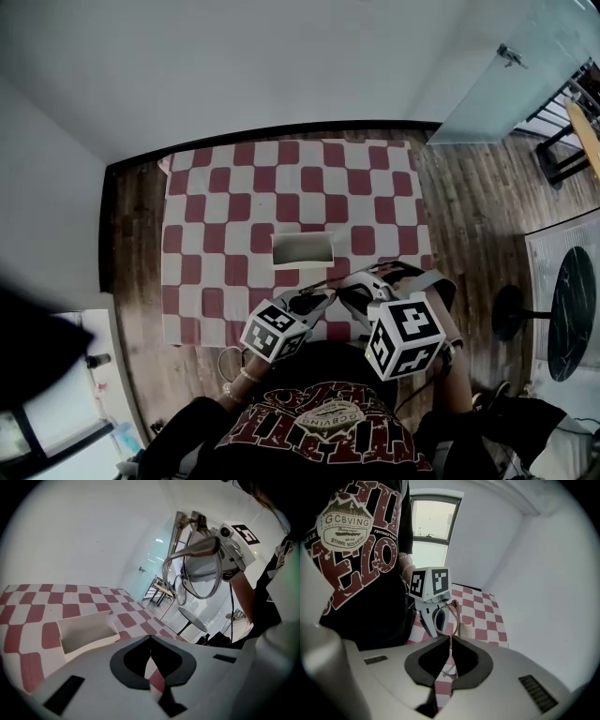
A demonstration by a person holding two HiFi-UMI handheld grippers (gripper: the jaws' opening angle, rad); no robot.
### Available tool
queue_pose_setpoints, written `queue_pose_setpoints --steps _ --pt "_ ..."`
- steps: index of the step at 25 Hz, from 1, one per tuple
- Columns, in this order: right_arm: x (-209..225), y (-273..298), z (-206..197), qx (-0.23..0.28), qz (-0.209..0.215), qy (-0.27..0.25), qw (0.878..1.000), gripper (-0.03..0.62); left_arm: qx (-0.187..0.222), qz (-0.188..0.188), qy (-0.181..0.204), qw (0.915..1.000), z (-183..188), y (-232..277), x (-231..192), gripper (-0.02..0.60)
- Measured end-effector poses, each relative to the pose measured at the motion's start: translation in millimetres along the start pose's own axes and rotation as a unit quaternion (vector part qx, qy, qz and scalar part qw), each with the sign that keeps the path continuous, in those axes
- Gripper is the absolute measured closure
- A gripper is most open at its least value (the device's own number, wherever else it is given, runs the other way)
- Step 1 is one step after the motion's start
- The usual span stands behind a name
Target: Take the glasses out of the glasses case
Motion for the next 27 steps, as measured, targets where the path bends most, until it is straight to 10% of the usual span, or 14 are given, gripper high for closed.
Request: queue_pose_setpoints --steps 27 --pt "3.9 9.2 -6.6 -0.017 0.016 0.014 1.0 0.563 0.027 0.013 -0.033 0.999 -7.3 -8.3 -7.1 0.574"
Point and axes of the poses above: the fingertips, and each gripper's own axes: y forward along the fingers, x to its right, z out of its top, the point moved 6 cm from there along -y, backward along the fingers, and after that the axes turned 8 degrees about z, right-handed, at the moved point
